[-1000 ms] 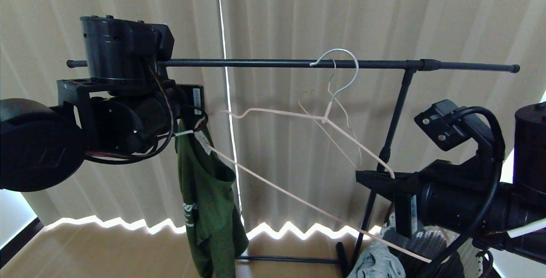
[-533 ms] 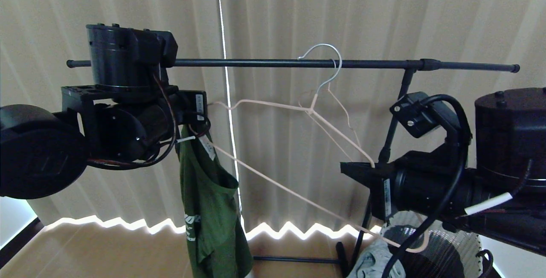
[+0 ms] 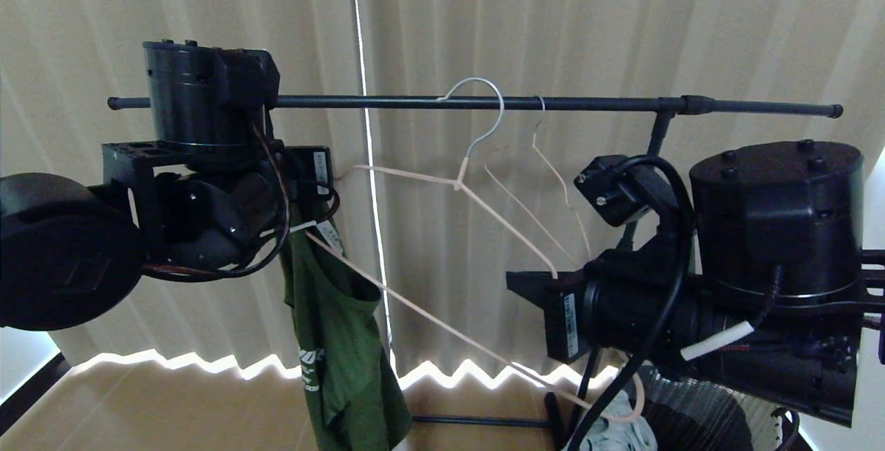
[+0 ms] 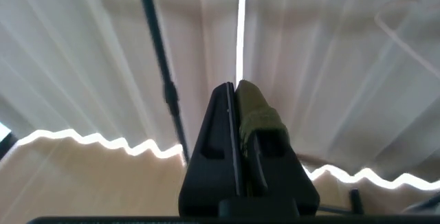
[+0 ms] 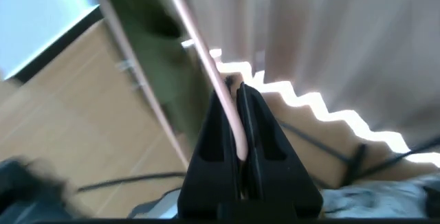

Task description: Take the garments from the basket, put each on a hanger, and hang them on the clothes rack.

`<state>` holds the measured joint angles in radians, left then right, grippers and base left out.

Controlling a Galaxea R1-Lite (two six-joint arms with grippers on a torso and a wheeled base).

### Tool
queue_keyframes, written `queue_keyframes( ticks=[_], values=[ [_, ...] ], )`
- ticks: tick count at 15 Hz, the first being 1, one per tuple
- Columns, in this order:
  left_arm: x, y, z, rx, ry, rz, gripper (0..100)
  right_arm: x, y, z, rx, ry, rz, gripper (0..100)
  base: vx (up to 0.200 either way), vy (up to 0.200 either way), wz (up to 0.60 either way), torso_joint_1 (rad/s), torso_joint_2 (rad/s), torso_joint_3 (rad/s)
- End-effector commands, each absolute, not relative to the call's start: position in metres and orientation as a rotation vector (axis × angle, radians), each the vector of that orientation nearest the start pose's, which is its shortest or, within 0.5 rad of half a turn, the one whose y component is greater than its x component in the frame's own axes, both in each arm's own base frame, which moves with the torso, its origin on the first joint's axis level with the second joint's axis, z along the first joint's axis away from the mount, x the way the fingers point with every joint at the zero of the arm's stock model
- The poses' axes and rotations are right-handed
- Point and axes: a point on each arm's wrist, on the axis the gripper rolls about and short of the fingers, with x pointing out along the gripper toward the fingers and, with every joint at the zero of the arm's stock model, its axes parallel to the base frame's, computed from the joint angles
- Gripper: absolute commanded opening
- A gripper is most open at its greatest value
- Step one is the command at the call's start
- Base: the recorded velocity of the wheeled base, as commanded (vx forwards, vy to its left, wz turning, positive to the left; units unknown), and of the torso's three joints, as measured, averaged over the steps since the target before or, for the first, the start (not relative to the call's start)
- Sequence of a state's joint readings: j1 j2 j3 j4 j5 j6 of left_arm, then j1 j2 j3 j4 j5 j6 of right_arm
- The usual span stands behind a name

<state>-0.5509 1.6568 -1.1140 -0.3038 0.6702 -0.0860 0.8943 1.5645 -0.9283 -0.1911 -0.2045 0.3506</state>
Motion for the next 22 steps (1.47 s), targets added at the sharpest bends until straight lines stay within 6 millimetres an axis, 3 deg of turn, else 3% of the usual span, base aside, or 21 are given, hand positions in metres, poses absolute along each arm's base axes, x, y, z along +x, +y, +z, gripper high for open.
queue_keyframes(
  ticks=[1,6,9,12,15,22],
  values=[
    [0.273,-0.153,0.249,0.051,0.193,0.123,0,0.162,0.226,0.212,0.089,0.513,0.67,0,0.0,0.0,0.0,0.0,0.0,0.0],
    [0.291,-0.163,0.243,0.03,0.164,0.125,0,0.154,0.235,0.213,0.161,0.566,0.756,0,0.0,0.0,0.0,0.0,0.0,0.0],
    [0.289,-0.162,0.245,0.028,0.159,0.123,0,0.173,0.235,0.203,0.16,0.581,0.687,0,0.0,0.0,0.0,0.0,0.0,0.0],
    [0.28,-0.157,0.254,0.018,0.138,0.121,0,0.202,0.231,0.199,0.179,0.579,0.603,0,0.0,0.0,0.0,0.0,0.0,0.0],
    [0.274,-0.155,0.257,0.013,0.131,0.116,0,0.216,0.233,0.195,0.182,0.583,0.572,0,0.0,0.0,0.0,0.0,0.0,0.0],
    [0.238,-0.184,0.266,-0.033,0.073,-0.14,0,0.223,0.239,0.201,0.191,0.558,0.575,0,0.0,0.0,0.0,0.0,0.0,0.0]
  ],
)
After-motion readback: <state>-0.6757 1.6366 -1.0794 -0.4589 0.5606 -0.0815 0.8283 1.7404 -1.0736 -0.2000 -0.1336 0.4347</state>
